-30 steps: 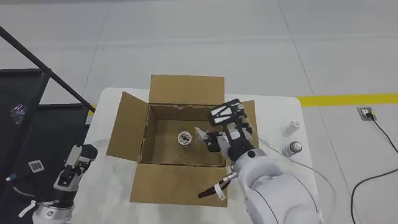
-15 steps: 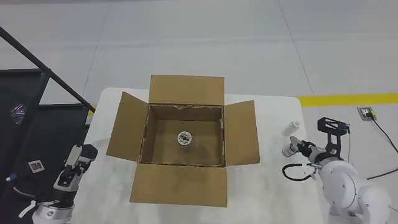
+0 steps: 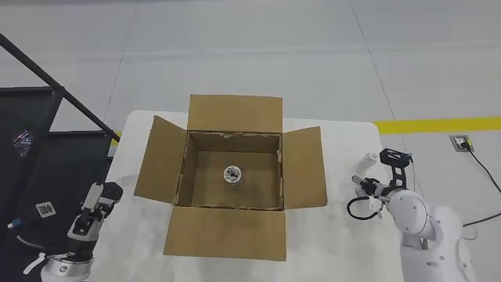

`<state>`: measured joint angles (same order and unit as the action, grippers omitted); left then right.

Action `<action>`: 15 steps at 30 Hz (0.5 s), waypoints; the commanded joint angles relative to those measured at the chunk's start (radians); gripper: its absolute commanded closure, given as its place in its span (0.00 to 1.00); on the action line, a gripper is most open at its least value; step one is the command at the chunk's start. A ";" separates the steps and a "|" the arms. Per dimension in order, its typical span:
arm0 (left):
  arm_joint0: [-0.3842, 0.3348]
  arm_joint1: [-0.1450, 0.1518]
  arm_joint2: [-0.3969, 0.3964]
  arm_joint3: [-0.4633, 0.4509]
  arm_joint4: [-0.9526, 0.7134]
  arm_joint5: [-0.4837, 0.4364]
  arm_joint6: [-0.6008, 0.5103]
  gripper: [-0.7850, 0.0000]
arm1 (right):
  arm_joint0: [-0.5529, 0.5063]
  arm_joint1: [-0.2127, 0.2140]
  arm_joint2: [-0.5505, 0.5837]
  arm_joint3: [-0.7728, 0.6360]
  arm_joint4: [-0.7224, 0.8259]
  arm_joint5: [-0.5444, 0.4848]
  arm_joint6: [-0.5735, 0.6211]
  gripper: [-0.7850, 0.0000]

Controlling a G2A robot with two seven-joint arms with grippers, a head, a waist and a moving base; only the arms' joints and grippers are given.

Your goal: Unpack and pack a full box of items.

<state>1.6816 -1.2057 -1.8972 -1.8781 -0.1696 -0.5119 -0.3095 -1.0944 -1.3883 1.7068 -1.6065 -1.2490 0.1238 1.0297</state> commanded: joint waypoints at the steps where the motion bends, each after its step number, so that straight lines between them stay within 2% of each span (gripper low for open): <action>1: 0.000 0.000 0.000 0.000 0.000 0.000 0.000 0.00 | 0.014 0.002 -0.002 0.027 -0.007 0.003 0.003 0.53; 4: 0.000 0.000 0.000 0.000 0.000 0.000 0.000 0.00 | 0.027 0.007 -0.003 0.053 -0.024 0.011 0.004 0.70; 5: 0.000 0.000 0.000 0.000 0.000 0.000 0.000 0.00 | 0.030 0.008 -0.003 0.057 -0.023 0.013 0.003 0.71; 9: 0.000 0.000 0.000 0.000 0.000 0.000 0.000 0.00 | 0.024 0.011 -0.005 0.044 -0.029 0.017 -0.010 1.00; 12: 0.000 0.000 0.000 0.000 0.000 0.000 0.000 0.00 | -0.004 0.012 -0.007 -0.033 -0.009 0.011 -0.028 1.00; 15: 0.000 0.000 0.000 0.000 0.000 0.000 0.000 0.00 | -0.052 0.012 -0.038 -0.196 -0.026 0.012 -0.027 1.00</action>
<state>1.6816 -1.2057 -1.8972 -1.8781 -0.1696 -0.5119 -0.3095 -1.1312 -1.3756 1.6832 -1.7352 -1.2653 0.1344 0.9998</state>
